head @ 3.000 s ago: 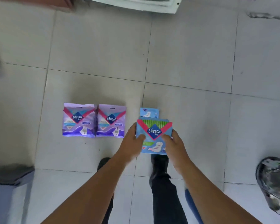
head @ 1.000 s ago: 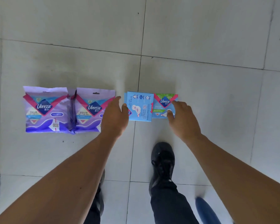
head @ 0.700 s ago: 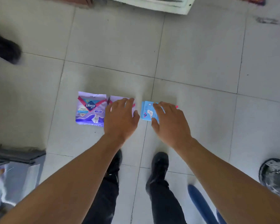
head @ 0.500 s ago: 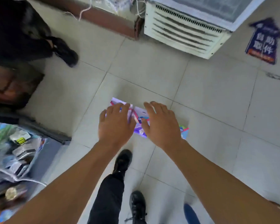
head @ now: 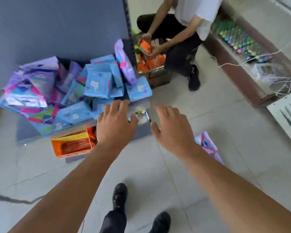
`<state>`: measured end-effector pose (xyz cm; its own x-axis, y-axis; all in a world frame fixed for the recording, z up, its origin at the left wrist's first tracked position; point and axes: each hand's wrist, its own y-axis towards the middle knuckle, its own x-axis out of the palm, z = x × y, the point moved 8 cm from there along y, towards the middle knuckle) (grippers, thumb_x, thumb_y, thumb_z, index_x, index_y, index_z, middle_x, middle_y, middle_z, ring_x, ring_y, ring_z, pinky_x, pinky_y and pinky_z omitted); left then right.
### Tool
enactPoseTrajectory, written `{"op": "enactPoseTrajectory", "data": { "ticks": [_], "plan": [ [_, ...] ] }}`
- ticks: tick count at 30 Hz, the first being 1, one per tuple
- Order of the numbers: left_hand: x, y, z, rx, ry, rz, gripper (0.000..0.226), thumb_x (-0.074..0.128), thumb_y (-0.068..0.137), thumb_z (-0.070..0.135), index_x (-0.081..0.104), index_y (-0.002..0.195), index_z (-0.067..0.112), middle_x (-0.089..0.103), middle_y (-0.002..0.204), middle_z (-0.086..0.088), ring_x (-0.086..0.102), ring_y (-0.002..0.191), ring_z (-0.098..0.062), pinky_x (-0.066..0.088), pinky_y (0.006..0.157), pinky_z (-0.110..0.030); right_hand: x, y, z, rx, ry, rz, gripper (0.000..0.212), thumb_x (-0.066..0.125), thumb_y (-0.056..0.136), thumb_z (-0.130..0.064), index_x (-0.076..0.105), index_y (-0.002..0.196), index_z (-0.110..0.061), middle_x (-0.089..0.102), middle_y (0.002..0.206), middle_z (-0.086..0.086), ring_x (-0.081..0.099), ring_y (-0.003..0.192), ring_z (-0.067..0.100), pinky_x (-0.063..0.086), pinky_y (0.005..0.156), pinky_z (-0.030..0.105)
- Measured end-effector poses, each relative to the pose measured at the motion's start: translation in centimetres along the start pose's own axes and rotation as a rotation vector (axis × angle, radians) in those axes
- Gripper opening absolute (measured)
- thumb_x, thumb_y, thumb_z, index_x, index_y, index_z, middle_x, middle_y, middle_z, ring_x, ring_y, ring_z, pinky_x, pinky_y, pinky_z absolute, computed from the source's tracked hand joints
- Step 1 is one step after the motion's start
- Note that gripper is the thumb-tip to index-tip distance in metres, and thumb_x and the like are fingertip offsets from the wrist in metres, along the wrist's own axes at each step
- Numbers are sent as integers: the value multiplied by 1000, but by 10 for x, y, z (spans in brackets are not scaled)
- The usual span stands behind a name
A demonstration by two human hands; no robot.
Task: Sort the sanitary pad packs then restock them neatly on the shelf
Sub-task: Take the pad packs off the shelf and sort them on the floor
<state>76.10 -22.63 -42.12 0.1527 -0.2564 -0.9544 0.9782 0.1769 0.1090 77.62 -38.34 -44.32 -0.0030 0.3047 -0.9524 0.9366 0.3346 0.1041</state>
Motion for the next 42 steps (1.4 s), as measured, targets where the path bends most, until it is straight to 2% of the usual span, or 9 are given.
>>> {"op": "enactPoseTrajectory", "data": {
  "ticks": [6, 12, 15, 21, 25, 28, 32, 37, 42],
  "plan": [
    [-35, 20, -155, -201, -29, 38, 47, 58, 89, 36, 50, 133, 21, 53, 130, -5, 47, 121, -31, 43, 95, -47, 48, 89, -130, -169, 69, -33, 56, 57, 87, -39, 43, 137, -16, 54, 123, 7, 54, 107, 32, 50, 74, 42],
    [-12, 31, -254, -216, -13, -58, 52, 62, 88, 33, 46, 137, 23, 48, 136, -4, 42, 125, -27, 43, 98, -45, 127, 139, -160, 152, 397, -117, 57, 60, 92, -42, 39, 138, -17, 51, 129, 8, 52, 113, 26, 40, 80, 30],
    [10, 39, -281, -203, -20, -96, 56, 65, 87, 28, 45, 139, 24, 46, 140, -2, 40, 128, -26, 43, 97, -43, 168, 142, -182, 38, 303, -228, 54, 61, 91, -35, 40, 137, -17, 49, 133, 6, 49, 119, 25, 43, 82, 33],
    [65, 77, -295, -5, 101, -183, 75, 69, 85, 31, 30, 149, 24, 32, 153, -3, 23, 143, -25, 30, 113, -43, 229, 141, -170, 66, 49, -272, 78, 67, 80, -54, 32, 145, -28, 34, 146, 7, 36, 129, 31, 48, 91, 44],
    [79, 91, -305, 35, 230, -162, 79, 75, 79, 33, 36, 146, 18, 47, 140, -6, 31, 136, -28, 35, 103, -44, 252, 148, -163, 213, 37, -232, 87, 64, 70, -72, 37, 140, -27, 24, 151, 16, 23, 136, 39, 43, 101, 51],
    [77, 93, -305, 102, 294, -77, 69, 76, 77, 36, 48, 137, 16, 59, 126, -3, 39, 124, -29, 36, 94, -43, 265, 150, -162, 366, 34, -271, 81, 64, 72, -70, 35, 136, -28, 11, 157, 19, 15, 141, 46, 33, 106, 60],
    [75, 91, -308, 148, 196, -47, 56, 82, 69, 31, 61, 119, 15, 64, 108, -5, 51, 107, -31, 42, 89, -43, 259, 144, -161, 388, 125, -175, 65, 69, 71, -54, 44, 127, -31, 24, 149, 10, 32, 129, 40, 44, 95, 53],
    [68, 82, -305, 165, 8, -36, 48, 81, 69, 18, 63, 113, 11, 59, 98, -9, 51, 93, -31, 50, 76, -42, 238, 124, -155, 270, 105, -168, 63, 68, 68, -54, 48, 122, -30, 35, 142, 5, 38, 122, 34, 42, 89, 48],
    [61, 78, -301, 189, -67, -19, 46, 79, 73, 16, 62, 115, 11, 59, 102, -7, 48, 94, -25, 52, 74, -41, 220, 115, -144, 228, 75, -177, 73, 40, 59, -72, 51, 120, -32, 41, 137, 1, 43, 117, 33, 44, 87, 46]
  ]
}}
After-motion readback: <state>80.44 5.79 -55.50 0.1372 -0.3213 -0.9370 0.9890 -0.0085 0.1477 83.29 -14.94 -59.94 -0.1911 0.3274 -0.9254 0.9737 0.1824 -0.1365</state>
